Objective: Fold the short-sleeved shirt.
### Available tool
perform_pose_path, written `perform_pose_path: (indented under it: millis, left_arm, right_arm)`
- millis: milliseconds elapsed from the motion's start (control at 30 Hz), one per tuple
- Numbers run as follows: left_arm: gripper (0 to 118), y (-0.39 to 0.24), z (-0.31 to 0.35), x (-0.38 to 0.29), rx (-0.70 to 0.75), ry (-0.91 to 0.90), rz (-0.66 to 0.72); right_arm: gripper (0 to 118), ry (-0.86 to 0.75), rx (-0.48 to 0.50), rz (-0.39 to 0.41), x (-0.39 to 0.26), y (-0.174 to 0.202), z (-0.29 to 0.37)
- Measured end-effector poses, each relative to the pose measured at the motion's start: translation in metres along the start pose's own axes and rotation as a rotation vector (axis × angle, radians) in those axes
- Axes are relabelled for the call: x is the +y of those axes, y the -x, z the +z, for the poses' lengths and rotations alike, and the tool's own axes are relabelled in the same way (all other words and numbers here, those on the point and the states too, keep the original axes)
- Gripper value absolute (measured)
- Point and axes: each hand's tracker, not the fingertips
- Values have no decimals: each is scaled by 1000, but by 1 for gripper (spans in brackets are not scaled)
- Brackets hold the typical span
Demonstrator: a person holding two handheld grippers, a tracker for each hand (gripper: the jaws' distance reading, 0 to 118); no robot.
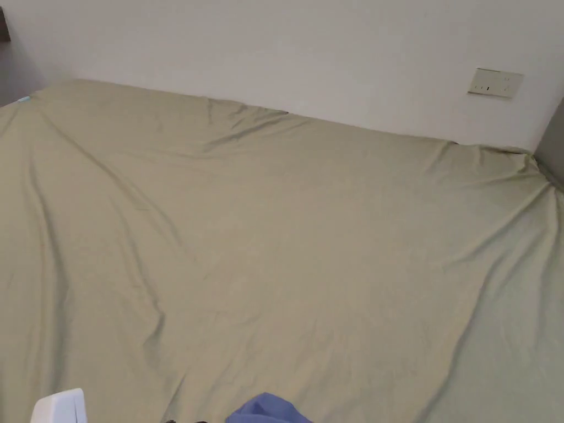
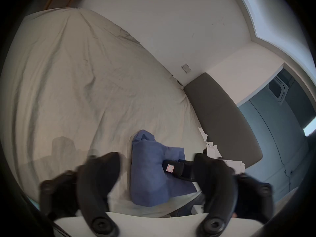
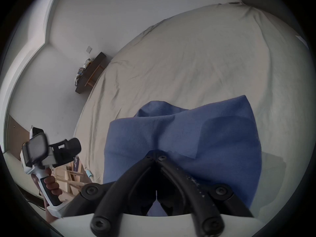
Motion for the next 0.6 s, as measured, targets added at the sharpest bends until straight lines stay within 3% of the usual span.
perform_pose_path:
  millis: [33, 100, 300, 467, 600]
  left_arm:
    - [100, 2, -4, -2, -20, 16, -4]
    - [99, 7, -17, -3, -89, 45, 12]
    - [99, 24, -77, -4, -89, 131, 116]
    - [99, 30, -115, -5, -67, 257, 38]
    - [102, 31, -133, -8, -192, 271, 76]
  right_arm:
    - [1, 0, -3, 1, -1, 1, 0]
    - [1, 10, -39, 85, 0, 6, -2]
    - [1, 12, 27, 1, 1, -8, 0]
    - [1, 1, 78, -46, -2, -17, 1]
    - [1, 5, 110, -77, -2, -23, 1]
